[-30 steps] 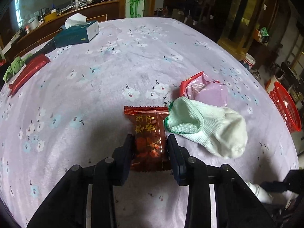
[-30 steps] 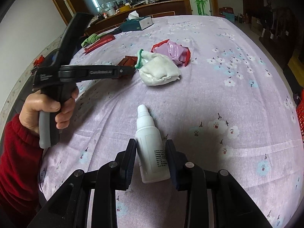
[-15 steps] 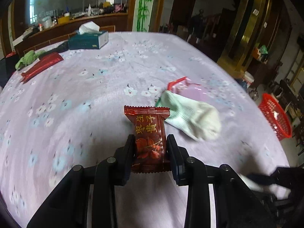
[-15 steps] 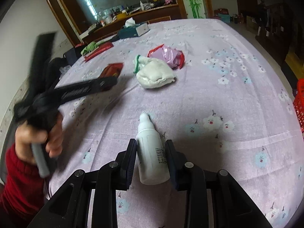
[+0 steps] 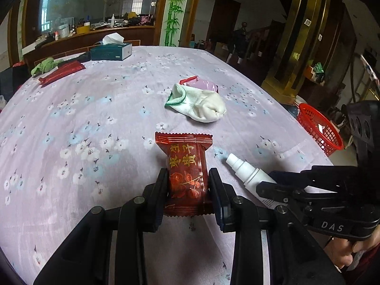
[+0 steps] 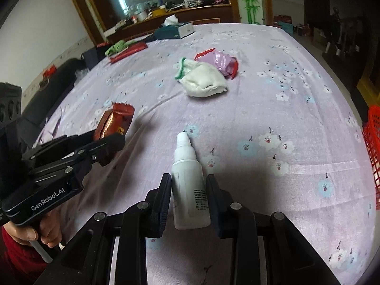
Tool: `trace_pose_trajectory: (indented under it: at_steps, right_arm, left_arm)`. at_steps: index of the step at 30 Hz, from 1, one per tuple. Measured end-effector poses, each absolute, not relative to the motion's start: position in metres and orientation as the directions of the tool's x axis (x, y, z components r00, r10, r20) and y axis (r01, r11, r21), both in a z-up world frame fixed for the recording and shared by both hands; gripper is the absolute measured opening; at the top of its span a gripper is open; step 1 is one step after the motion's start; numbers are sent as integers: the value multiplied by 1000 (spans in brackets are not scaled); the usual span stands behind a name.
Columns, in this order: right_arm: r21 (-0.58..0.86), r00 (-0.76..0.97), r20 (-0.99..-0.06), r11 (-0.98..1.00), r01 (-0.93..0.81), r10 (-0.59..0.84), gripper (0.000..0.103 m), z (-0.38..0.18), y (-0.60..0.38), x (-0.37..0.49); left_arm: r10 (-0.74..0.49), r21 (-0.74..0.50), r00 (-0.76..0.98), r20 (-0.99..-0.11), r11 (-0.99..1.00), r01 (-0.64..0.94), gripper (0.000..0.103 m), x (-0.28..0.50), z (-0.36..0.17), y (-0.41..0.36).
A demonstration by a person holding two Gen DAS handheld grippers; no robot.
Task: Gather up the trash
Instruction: 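Lift the candy wrapper and spray bottle with both tools, then carry both items over the red wastebasket and open both tools to drop them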
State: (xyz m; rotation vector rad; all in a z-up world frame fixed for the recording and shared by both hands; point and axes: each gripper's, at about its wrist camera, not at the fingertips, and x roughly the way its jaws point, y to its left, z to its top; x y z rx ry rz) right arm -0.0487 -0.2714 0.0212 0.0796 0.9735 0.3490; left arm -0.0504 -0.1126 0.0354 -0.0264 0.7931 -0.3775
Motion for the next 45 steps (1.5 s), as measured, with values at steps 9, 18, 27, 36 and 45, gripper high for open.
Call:
trace_pose_trajectory:
  at_steps: [9,18,27,36,45]
  right_arm:
    - [226,460,-827,941,-254,323,33,11,-266,-40]
    - [257,498,-795,936,-240,346,32,10,-268,-43]
    - [203,658,-709,967,-151,252,32,20,-273,-45]
    - [228,627,-734,964,-135,261,32,11,-277,-35]
    - [212,631,-736,969,-130,246,32,11,-276,-35]
  left_arm:
    - [-333,-173,653,-680,938,299,32,-59,28,-109]
    - [-287,-135,701,-653,955,266,32,-65,24,-112]
    - [-262,-98,723,-639,960,261,32,-68,24,-113]
    - [-257,-86,721,-643,960,265,33,-67,23,-116]
    - [-281,-98,723,-631,954,285,33,-68,23,-115]
